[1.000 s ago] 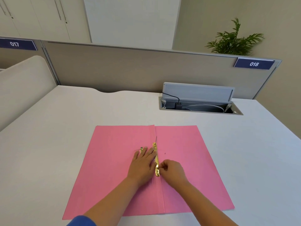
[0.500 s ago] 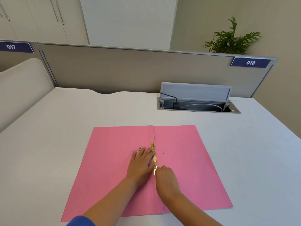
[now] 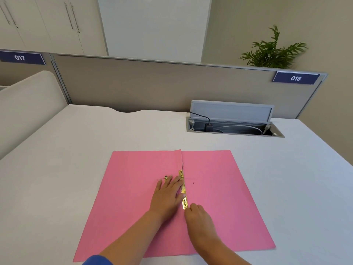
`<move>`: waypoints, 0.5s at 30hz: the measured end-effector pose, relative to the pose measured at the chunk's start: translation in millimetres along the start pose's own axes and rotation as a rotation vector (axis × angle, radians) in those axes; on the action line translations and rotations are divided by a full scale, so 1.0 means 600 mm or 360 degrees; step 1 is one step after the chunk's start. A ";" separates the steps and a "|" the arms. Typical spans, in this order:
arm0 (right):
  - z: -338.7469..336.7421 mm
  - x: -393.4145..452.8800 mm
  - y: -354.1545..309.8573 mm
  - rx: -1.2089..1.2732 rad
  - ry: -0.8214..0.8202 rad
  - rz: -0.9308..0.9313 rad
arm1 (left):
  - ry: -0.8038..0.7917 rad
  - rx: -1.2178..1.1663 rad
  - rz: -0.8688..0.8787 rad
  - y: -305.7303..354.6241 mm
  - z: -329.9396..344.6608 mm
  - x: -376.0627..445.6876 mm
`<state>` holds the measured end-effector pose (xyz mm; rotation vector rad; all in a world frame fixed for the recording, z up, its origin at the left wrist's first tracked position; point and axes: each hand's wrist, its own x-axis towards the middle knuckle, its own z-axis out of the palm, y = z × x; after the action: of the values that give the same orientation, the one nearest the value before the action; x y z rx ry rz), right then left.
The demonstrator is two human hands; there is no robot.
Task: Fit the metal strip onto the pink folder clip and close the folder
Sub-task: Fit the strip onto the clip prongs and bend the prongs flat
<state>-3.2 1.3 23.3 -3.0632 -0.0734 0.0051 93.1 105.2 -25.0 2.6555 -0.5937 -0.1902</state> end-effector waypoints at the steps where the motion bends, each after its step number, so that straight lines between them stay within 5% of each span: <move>1: 0.002 -0.001 0.008 0.0021 -0.0026 0.0023 | 0.0000 0.0006 0.0000 -0.001 0.001 0.000; 15: -0.022 0.149 0.088 0.1619 -0.0161 0.0577 | 0.0048 0.0075 0.0030 -0.003 0.011 -0.004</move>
<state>88.7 -47.9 32.3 -2.0203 0.3621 0.1628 90.3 105.2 -31.9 2.6922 -0.6205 -0.1318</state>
